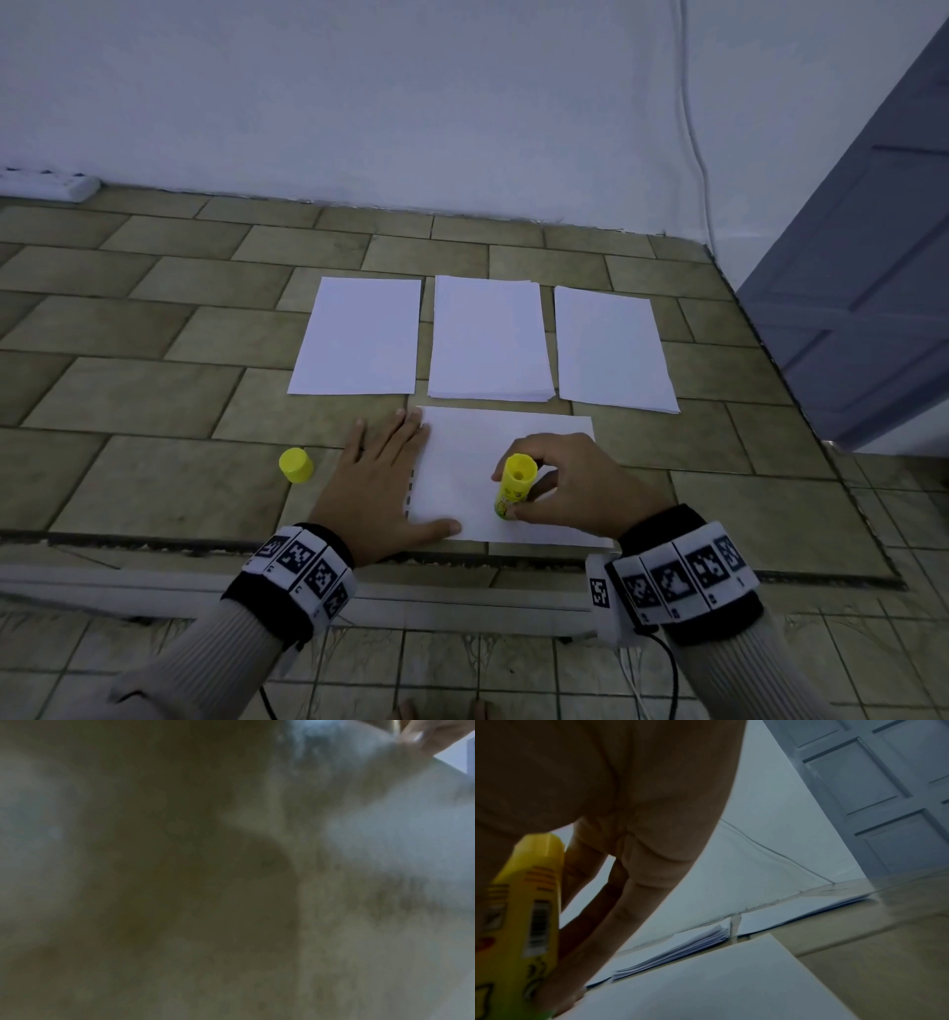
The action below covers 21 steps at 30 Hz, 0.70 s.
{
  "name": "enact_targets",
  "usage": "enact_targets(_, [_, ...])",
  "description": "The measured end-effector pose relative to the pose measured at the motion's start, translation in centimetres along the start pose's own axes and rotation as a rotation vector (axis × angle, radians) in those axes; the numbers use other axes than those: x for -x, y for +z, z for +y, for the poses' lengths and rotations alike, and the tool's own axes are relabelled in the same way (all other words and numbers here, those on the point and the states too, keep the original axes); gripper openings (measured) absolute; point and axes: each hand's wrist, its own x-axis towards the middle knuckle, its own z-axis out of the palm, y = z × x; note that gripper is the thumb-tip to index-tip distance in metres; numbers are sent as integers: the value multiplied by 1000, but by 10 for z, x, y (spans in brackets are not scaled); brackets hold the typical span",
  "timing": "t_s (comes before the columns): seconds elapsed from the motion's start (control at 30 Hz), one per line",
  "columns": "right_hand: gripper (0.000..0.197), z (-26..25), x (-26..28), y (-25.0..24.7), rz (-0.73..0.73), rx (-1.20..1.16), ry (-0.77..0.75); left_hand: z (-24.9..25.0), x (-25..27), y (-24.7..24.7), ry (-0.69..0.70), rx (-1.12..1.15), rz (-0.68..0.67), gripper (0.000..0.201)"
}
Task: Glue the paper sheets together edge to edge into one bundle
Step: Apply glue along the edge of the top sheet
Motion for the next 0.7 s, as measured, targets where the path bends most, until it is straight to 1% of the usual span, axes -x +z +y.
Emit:
enact_targets(0.1, [24,1,-11,-5,22,38,-9,0,0,-1,-6,-8,-25,128])
enact_targets(0.33, [15,9,-44,-21,120,106,24,-1,0,0,-7,-8,-16,126])
enact_targets(0.5, [16,16,-67,-29,202,169,48,-2,-1,1,-10,-3,-16,124])
enact_targets(0.6, [17,18,-74,-32,221,163,80,-1,-1,0,-26,-36,-52,122])
enact_targets(0.7, [16,19,-75,-32,229,176,80,-1,-1,-1,-30,-33,-55,126])
